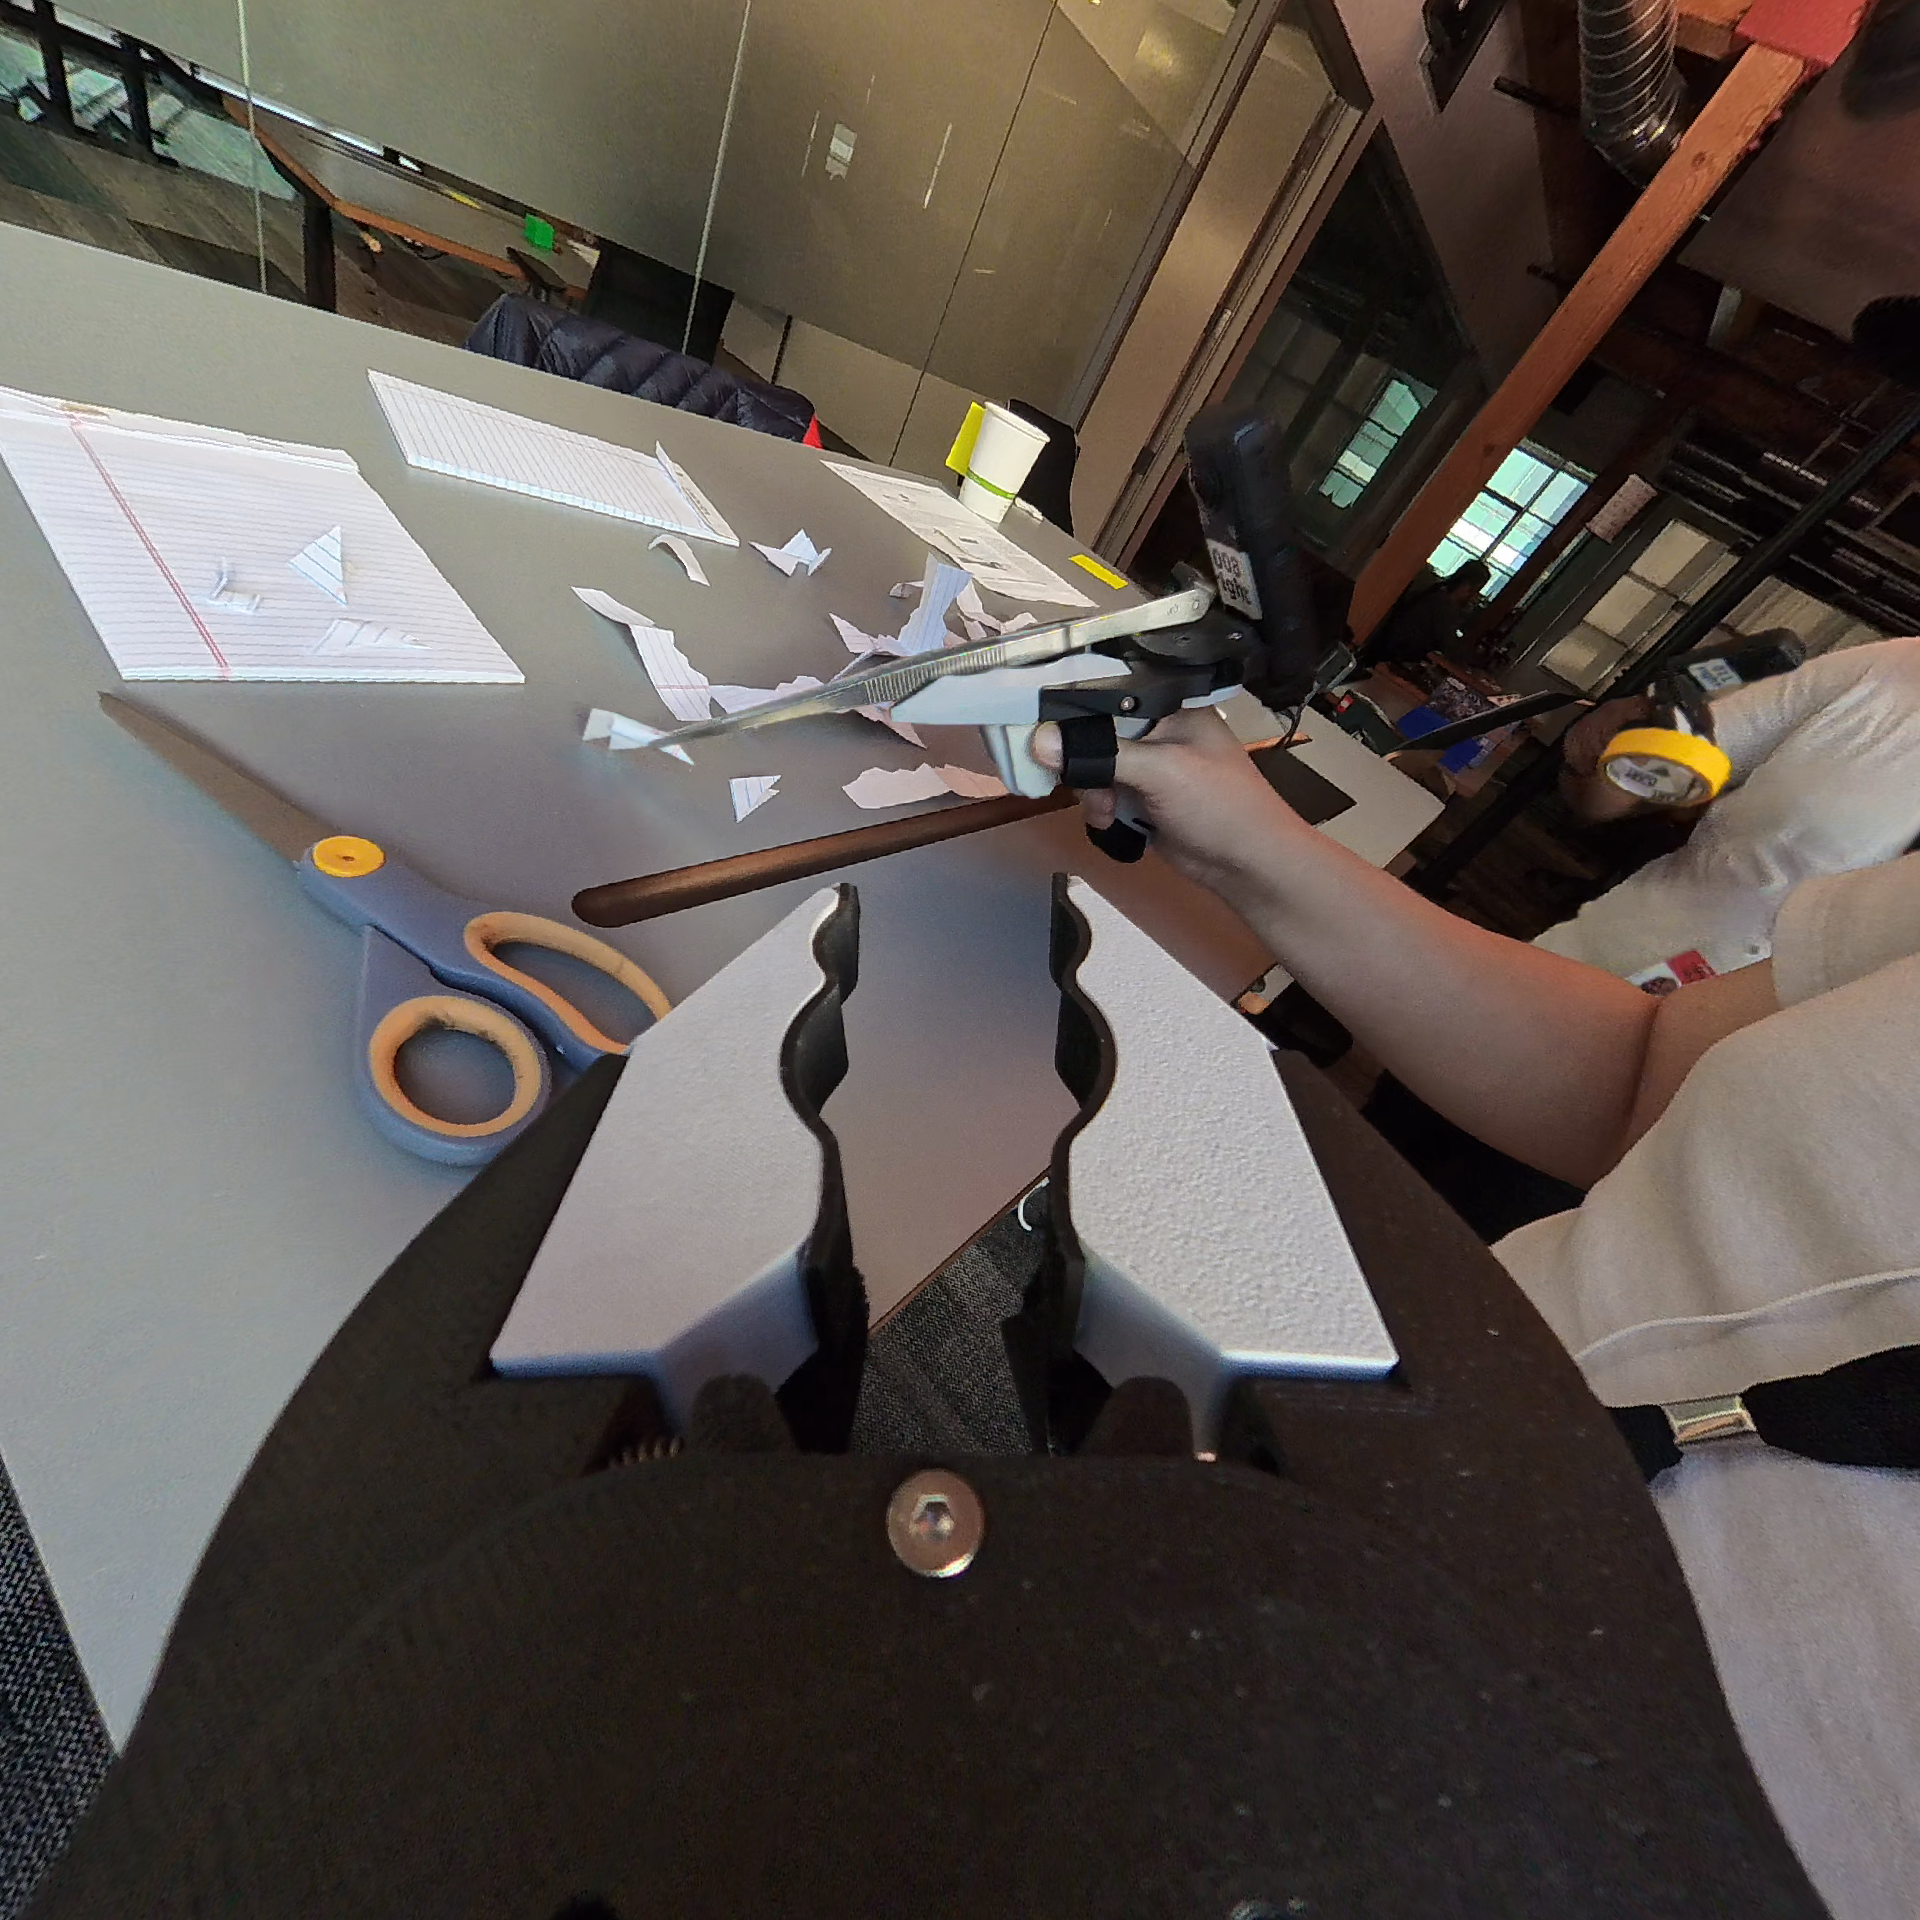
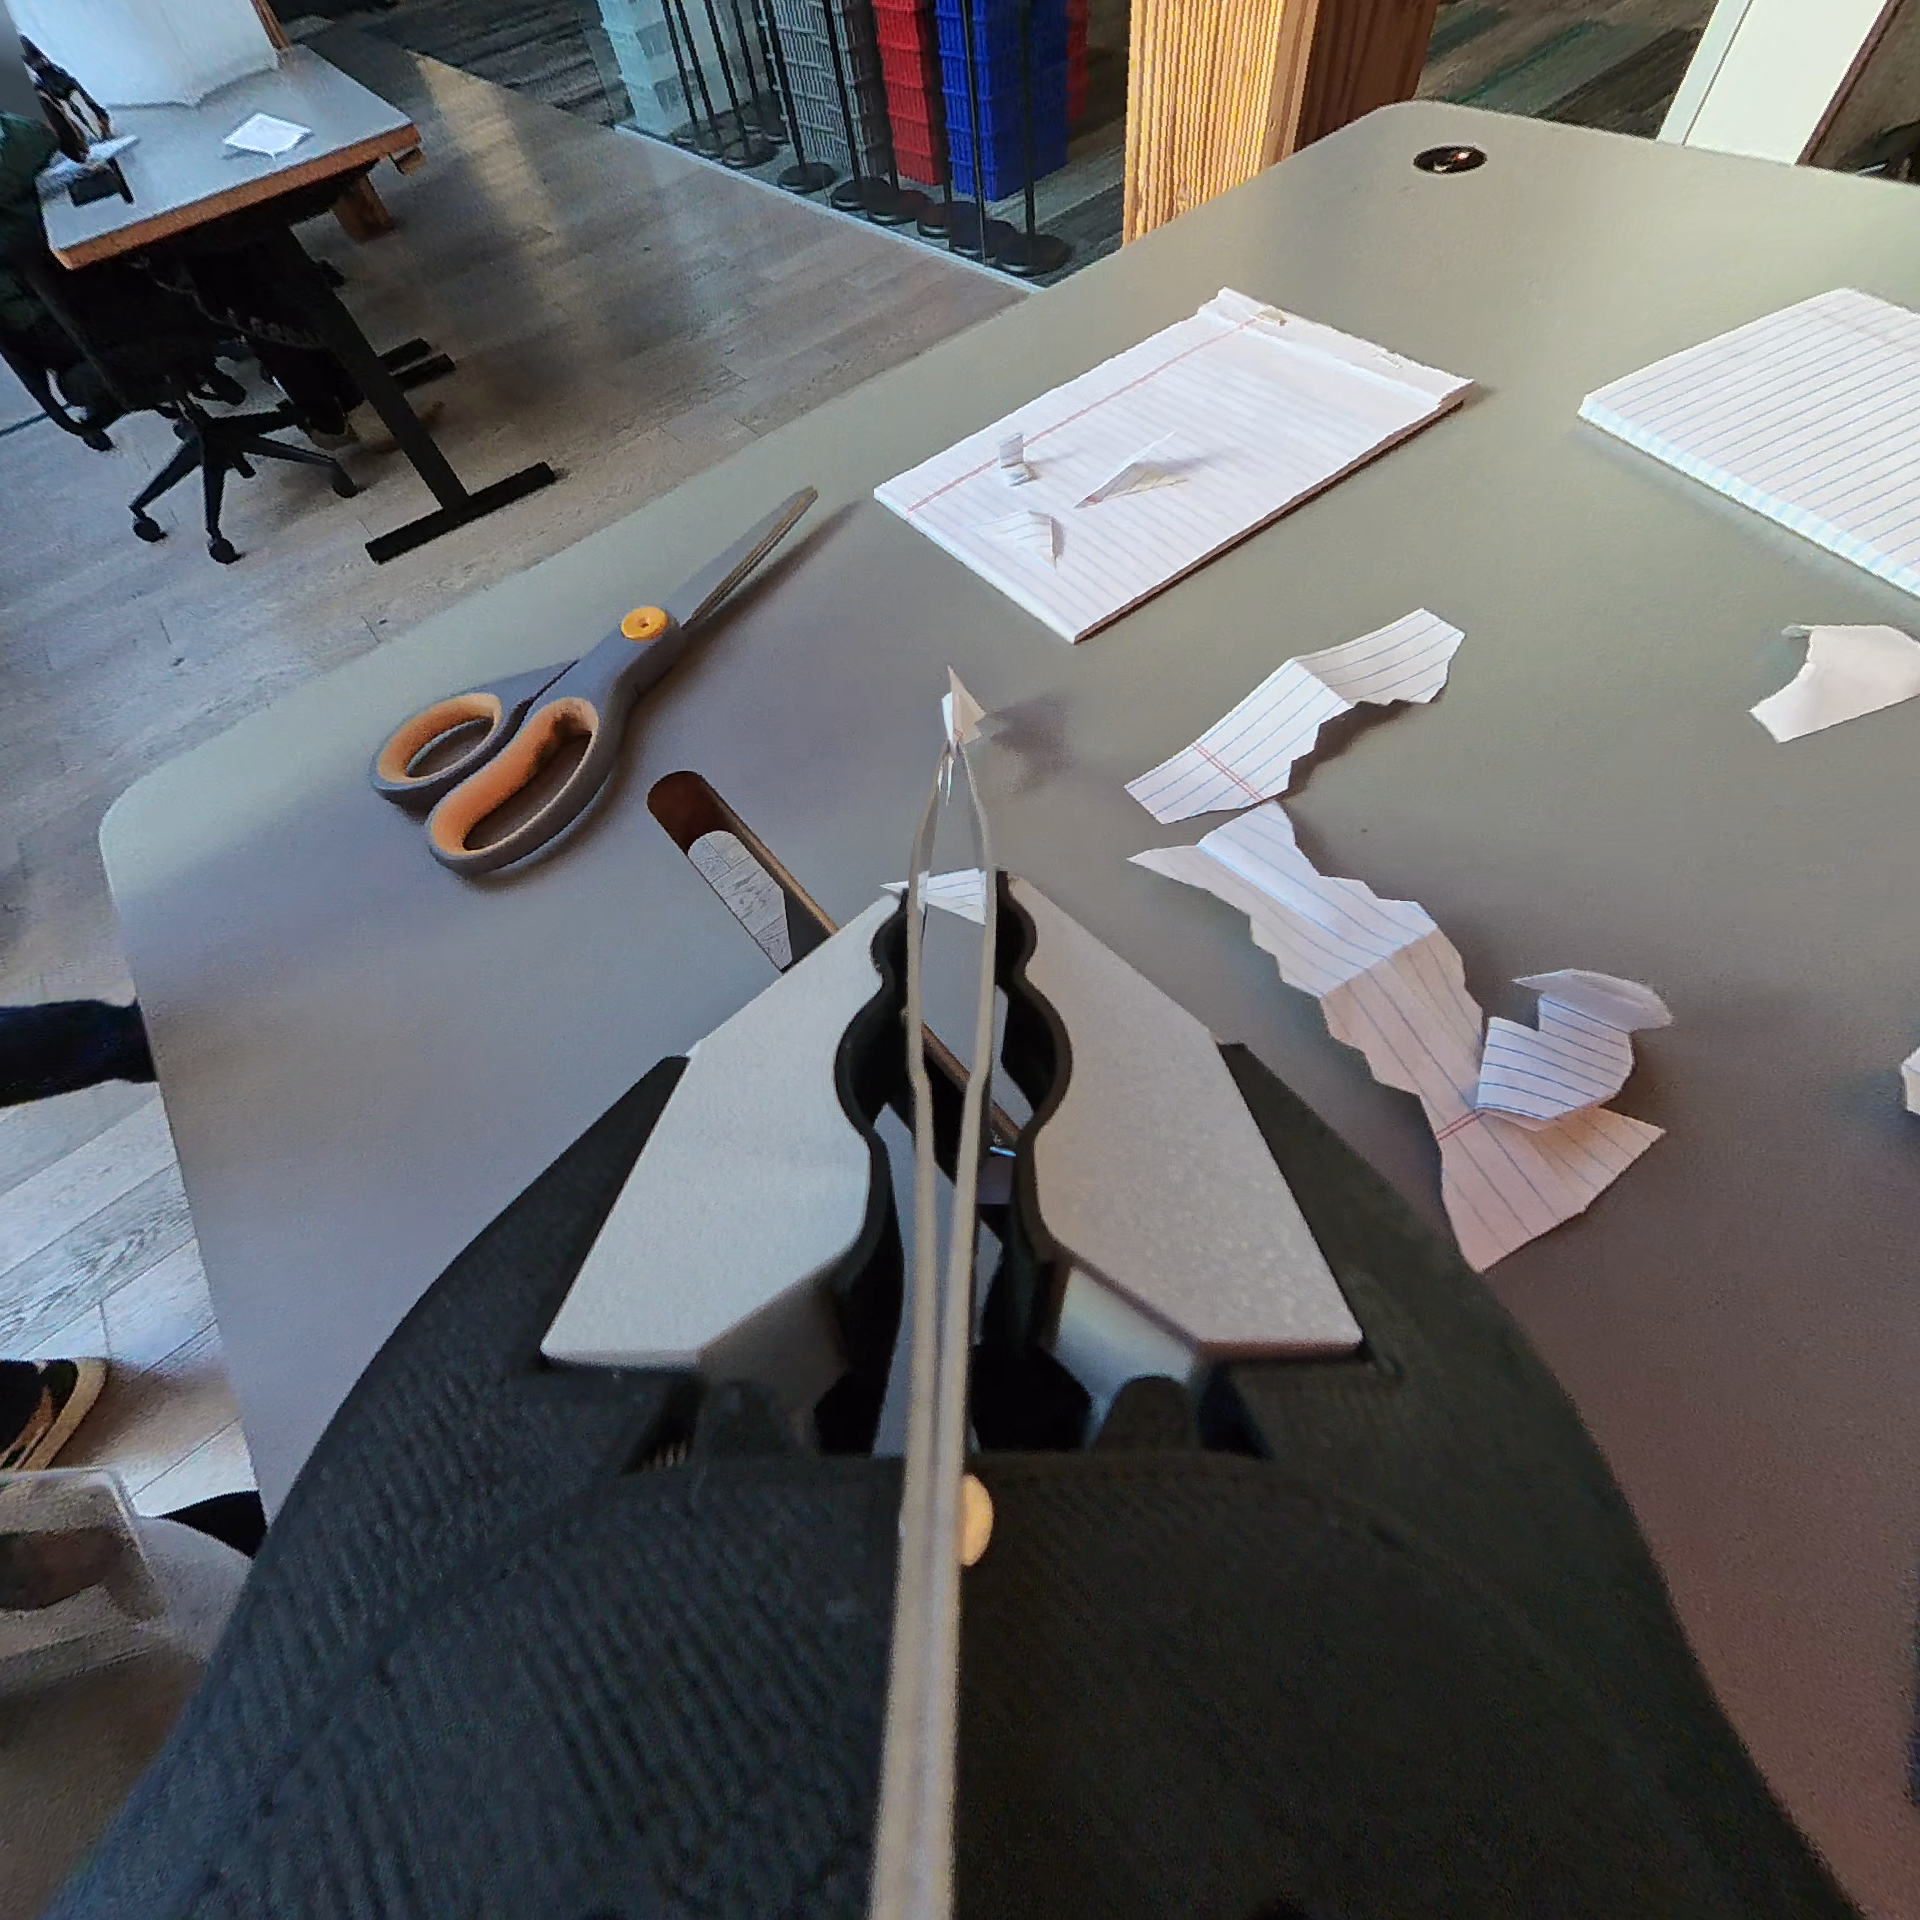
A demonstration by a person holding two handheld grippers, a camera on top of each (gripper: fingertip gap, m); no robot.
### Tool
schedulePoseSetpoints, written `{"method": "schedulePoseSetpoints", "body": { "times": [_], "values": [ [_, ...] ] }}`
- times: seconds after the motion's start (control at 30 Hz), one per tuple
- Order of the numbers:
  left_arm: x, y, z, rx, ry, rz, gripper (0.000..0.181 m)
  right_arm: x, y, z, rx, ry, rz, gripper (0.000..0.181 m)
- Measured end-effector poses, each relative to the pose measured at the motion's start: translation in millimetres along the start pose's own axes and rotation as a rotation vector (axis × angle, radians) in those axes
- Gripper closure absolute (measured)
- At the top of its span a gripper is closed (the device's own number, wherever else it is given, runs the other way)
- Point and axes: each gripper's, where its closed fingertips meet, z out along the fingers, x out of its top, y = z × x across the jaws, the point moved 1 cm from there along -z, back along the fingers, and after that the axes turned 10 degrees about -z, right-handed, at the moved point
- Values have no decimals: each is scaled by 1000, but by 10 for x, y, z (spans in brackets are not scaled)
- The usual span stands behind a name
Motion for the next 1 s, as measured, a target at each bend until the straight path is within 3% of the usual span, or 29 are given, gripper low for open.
{"method": "schedulePoseSetpoints", "body": {
  "times": [0.3,0.53,0.73,1.0],
  "values": [
    [2,-15,12,1,0,-1,146,249,152,-4,1,28,-77,170],
    [20,-1,42,-6,-4,1,146,563,384,409,18,24,-141,169],
    [40,23,56,-9,-9,11,146,581,554,880,-8,-44,-175,167],
    [44,-38,-5,8,5,-3,146,572,592,970,-43,-43,-190,164]
  ]
}}
